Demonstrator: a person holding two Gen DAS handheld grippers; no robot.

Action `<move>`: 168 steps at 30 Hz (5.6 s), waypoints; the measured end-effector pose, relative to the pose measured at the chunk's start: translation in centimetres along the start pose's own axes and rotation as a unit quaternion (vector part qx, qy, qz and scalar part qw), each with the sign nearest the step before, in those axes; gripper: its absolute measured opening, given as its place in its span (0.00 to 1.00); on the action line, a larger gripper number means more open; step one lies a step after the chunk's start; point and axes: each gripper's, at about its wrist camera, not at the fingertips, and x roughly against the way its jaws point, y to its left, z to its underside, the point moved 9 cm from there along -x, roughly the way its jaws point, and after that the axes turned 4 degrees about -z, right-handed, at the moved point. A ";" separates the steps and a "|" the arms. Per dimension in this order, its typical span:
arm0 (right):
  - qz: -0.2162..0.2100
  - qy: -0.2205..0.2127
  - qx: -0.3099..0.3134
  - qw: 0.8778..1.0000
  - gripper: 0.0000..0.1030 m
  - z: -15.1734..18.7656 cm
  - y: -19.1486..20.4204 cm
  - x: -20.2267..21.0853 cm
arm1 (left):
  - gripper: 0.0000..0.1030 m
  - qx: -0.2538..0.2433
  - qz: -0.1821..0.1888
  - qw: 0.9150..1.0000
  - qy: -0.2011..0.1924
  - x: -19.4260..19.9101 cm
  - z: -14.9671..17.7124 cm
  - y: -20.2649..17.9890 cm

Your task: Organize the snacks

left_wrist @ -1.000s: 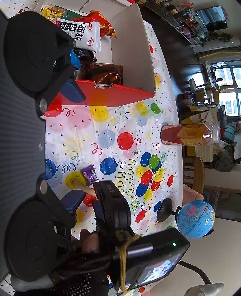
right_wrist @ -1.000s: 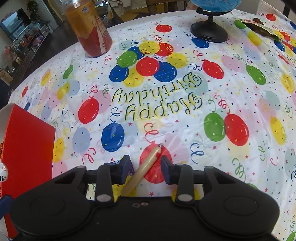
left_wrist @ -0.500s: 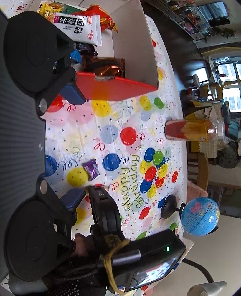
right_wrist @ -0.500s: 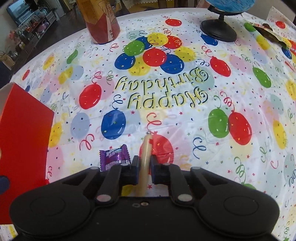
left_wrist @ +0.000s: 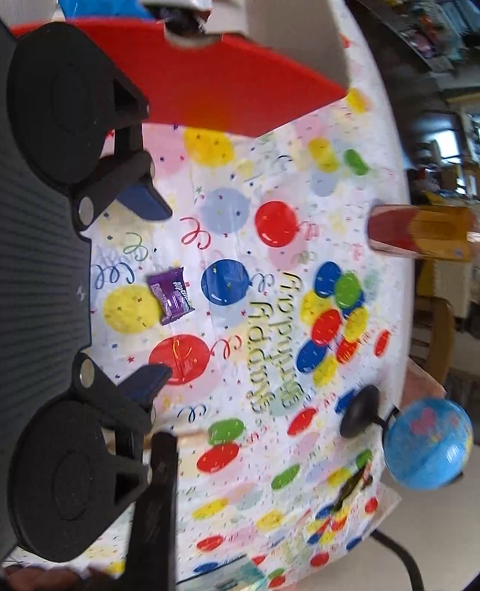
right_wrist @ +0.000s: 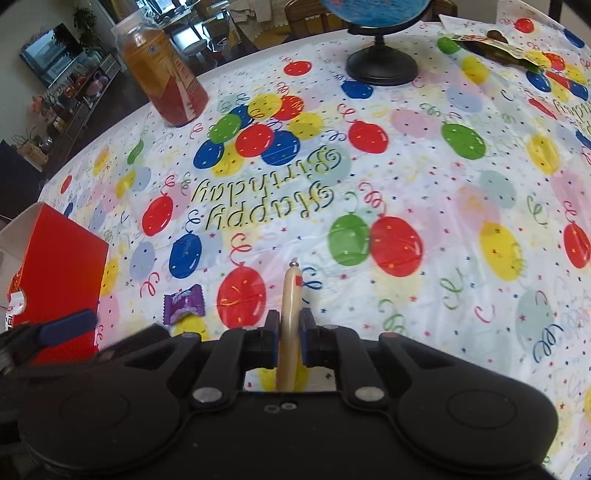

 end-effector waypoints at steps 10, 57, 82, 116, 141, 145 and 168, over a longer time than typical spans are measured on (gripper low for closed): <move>-0.020 0.000 -0.006 1.000 0.09 0.6 -1.5 1.0 | 0.53 0.003 -0.026 1.000 0.016 -3.2 0.1 -1.0; -0.093 -0.069 0.077 0.990 0.09 1.7 14.4 9.7 | 0.23 0.029 -0.011 0.997 -0.069 14.1 0.2 8.8; -0.108 -0.041 0.111 0.987 0.09 2.5 29.4 2.3 | 0.24 0.088 -0.074 0.991 -0.069 14.9 0.3 27.4; -0.079 0.012 0.109 0.991 0.30 6.1 31.0 -3.7 | 0.27 0.058 -0.078 0.995 0.001 8.6 4.7 29.6; -0.101 -0.090 0.129 0.982 0.92 7.8 29.9 6.7 | 0.80 0.046 -0.024 0.995 -0.085 17.9 4.9 26.3; -0.116 -0.124 0.143 0.975 0.99 8.2 30.1 8.7 | 0.83 0.047 -0.012 0.994 -0.101 19.6 5.2 25.9; -0.088 -0.244 0.174 0.950 1.00 11.4 30.0 14.8 | 0.98 0.051 -0.028 0.986 -0.157 26.7 7.9 25.1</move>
